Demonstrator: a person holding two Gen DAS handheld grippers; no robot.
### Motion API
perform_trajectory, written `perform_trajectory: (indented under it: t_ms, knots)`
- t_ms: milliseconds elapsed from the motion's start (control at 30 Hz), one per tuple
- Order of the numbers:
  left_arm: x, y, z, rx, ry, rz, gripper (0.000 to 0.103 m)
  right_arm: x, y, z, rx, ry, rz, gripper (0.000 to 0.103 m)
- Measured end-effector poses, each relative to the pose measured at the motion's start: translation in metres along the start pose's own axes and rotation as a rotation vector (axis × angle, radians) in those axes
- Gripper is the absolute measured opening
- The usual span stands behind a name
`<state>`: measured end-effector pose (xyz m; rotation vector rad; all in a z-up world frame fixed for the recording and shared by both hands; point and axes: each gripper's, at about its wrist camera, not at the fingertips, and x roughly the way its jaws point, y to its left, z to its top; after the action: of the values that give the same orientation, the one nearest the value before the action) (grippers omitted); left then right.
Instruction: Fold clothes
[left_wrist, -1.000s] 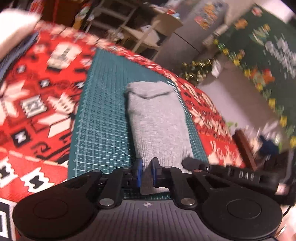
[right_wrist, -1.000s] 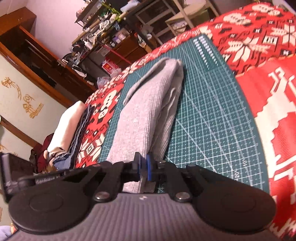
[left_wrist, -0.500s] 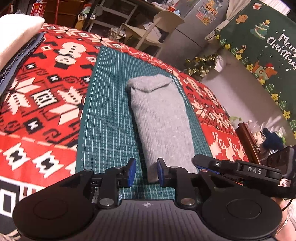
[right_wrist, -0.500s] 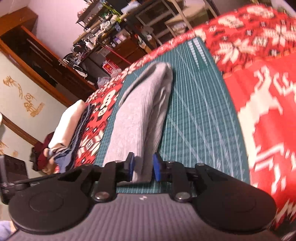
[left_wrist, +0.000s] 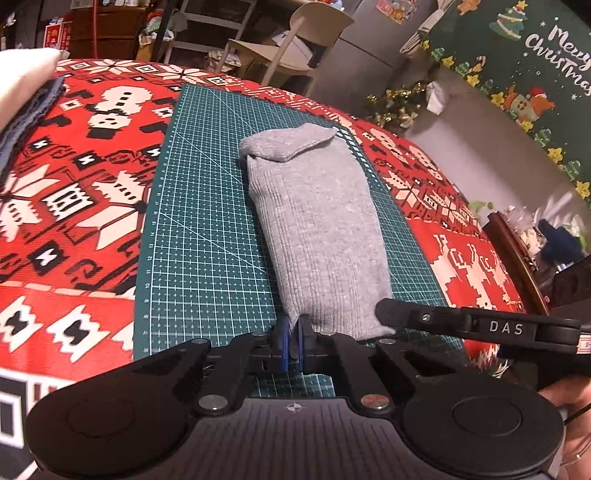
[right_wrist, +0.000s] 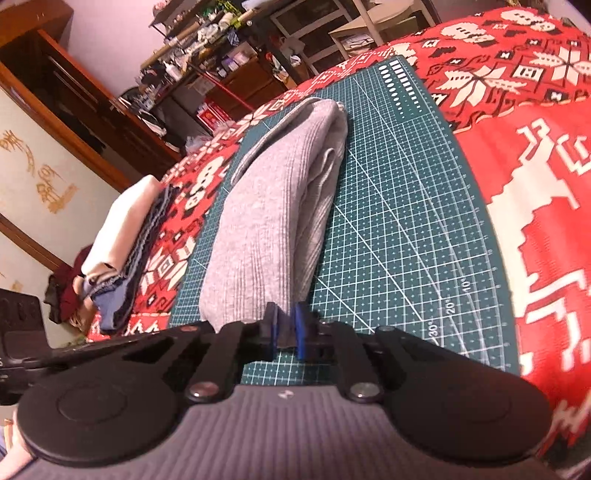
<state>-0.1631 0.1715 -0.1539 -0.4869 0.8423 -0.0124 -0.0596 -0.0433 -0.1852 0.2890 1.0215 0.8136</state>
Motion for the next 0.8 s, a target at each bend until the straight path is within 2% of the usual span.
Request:
perform_trajectory:
  t_ms: [167, 267, 367, 533, 667, 733, 800]
  knots:
    - [0.004, -0.016, -0.007, 0.003, 0.089, -0.127, 0.006, -0.022, -0.012, 0.001, -0.018, 0.002, -0.073, 0.008]
    - [0.008, -0.028, -0.009, 0.071, 0.095, -0.108, 0.006, -0.032, -0.029, 0.007, 0.004, -0.037, -0.114, 0.008]
    - [0.007, -0.024, -0.003, 0.067, 0.088, -0.101, 0.006, -0.039, -0.040, 0.020, -0.030, -0.089, -0.184, 0.008]
    - [-0.001, -0.007, 0.008, 0.085, 0.018, -0.010, 0.006, -0.030, -0.057, 0.055, -0.080, -0.116, -0.245, 0.008]
    - [-0.001, -0.002, 0.015, 0.215, -0.043, 0.133, 0.006, -0.021, -0.067, 0.079, -0.099, -0.129, -0.261, 0.011]
    - [0.001, -0.004, 0.020, 0.294, -0.065, 0.156, 0.006, -0.021, -0.071, 0.087, -0.083, -0.143, -0.259, 0.018]
    - [0.008, -0.010, 0.023, 0.382, -0.090, 0.174, 0.010, -0.030, -0.073, 0.089, -0.067, -0.162, -0.249, 0.020]
